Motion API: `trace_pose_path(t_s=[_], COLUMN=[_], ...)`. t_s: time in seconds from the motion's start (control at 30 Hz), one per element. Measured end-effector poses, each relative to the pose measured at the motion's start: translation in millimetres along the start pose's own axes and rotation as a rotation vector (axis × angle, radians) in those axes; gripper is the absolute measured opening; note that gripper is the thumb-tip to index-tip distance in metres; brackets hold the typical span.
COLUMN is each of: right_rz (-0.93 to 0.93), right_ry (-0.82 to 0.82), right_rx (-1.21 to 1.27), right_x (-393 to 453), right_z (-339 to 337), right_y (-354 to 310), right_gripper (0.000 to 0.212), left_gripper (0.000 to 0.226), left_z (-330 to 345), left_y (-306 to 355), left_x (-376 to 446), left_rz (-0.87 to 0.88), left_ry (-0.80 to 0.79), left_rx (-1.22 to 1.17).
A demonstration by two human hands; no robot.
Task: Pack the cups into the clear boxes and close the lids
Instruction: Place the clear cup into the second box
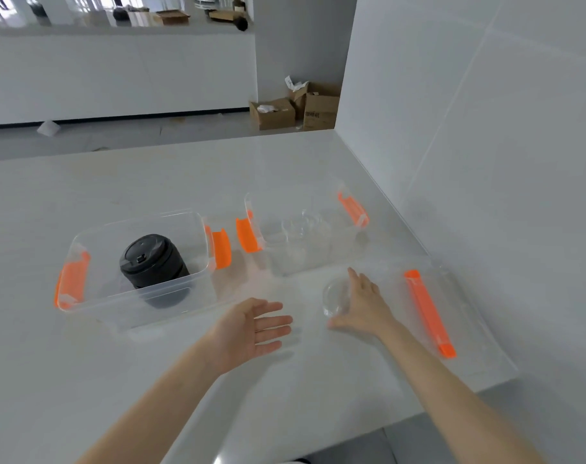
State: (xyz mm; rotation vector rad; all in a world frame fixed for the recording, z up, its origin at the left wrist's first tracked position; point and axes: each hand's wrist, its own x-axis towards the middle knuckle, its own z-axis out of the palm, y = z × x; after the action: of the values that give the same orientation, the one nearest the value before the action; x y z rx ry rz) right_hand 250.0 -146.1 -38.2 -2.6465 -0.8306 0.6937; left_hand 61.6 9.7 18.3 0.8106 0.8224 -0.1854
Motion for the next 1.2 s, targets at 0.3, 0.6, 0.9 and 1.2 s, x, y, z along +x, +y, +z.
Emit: trace_pose_path(t_s=[0.3, 0.6, 0.9, 1.2], right_rz=[-0.035, -0.018, -0.030, -0.492], right_ry=[0.116, 0.131, 0.098, 0.144], right_rx=[-0.082, -0.147, 0.453, 0.159], right_x=[6.0, 14.3, -2.6, -34.7], right_z=[12.0, 14.7, -25.1, -39.3], right_y=[4.4, 4.8, -15.2, -74.1], right_gripper=[0.114, 0.115, 0.112, 0.113], left_gripper=[0.033, 0.032, 0.036, 0.051], left_z=[10.4, 22.5, 17.4, 32.3], left_y=[2.0, 18.6, 24.4, 28.7], left_x=[24.9, 42.1, 37.1, 31.9], left_rz=[-0.026, -0.026, -0.005, 0.168], left_ry=[-0.014, -0.027, -0.013, -0.319], left_rx=[-0.051, -0.011, -0.082, -0.176])
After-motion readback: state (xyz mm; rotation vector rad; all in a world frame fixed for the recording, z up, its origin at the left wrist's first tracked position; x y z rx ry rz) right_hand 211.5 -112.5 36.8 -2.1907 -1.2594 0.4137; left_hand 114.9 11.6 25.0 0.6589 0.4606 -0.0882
